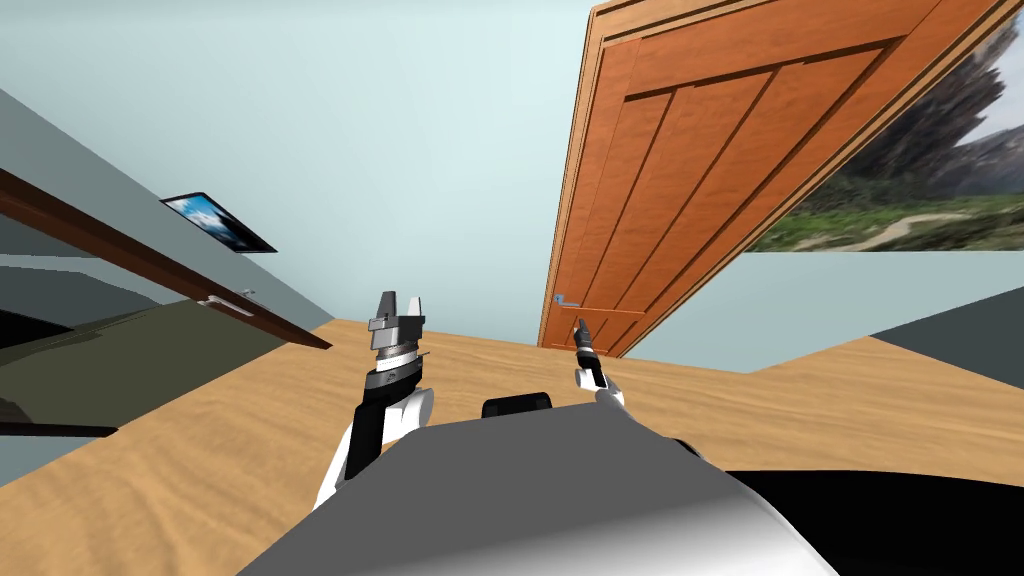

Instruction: Pull the door open

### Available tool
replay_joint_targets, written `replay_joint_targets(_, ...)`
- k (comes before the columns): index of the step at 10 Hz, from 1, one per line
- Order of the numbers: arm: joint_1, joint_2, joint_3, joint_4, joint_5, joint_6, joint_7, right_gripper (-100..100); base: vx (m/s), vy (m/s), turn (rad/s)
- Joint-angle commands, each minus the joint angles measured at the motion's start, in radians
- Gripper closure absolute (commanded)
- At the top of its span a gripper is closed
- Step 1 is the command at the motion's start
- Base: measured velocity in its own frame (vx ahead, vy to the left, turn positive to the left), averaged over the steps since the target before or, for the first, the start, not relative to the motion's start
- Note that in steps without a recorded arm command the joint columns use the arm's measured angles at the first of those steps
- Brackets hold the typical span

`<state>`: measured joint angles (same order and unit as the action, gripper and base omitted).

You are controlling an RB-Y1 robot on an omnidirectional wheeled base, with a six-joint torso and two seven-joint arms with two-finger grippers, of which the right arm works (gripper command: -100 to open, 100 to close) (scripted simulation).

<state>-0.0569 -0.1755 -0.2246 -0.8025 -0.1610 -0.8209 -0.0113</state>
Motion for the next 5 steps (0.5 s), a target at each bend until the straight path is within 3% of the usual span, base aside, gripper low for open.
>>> replay_joint_targets(1, -0.014, -0.004, -0.006, 0.039, -0.002, -0.001, -0.004, -100, 0.049, -0.042, 0.072)
replay_joint_targets(5, -0.051, -0.011, -0.018, 0.127, -0.007, -0.012, -0.010, -100, 0.043, -0.044, 0.099)
